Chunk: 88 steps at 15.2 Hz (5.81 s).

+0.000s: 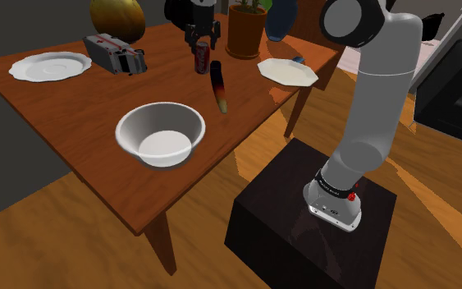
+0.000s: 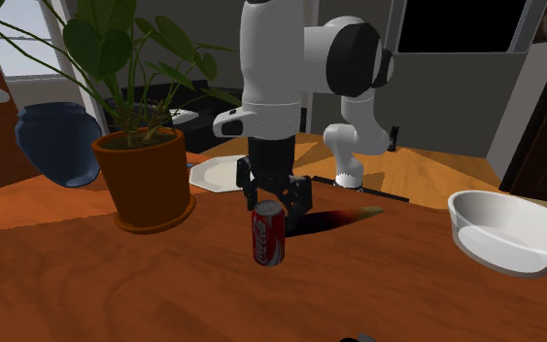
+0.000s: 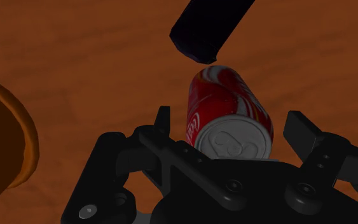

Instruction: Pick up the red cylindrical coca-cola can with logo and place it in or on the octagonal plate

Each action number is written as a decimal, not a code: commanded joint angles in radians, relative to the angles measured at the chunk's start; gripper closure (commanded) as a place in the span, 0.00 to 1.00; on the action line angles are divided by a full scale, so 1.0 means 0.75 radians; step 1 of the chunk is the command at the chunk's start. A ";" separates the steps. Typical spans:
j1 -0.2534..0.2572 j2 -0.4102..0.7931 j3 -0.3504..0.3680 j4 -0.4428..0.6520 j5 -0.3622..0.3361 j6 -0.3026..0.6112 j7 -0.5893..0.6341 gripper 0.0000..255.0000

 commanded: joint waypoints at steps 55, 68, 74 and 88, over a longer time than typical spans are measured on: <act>-0.308 -0.600 -0.248 -0.413 -0.025 -0.178 -0.557 1.00; -0.419 -0.705 -0.390 -0.579 -0.068 -0.106 -0.801 1.00; -0.421 -0.721 -0.392 -0.703 -0.074 0.003 -0.796 1.00; -0.424 -0.724 -0.396 -0.856 -0.078 0.153 -0.792 1.00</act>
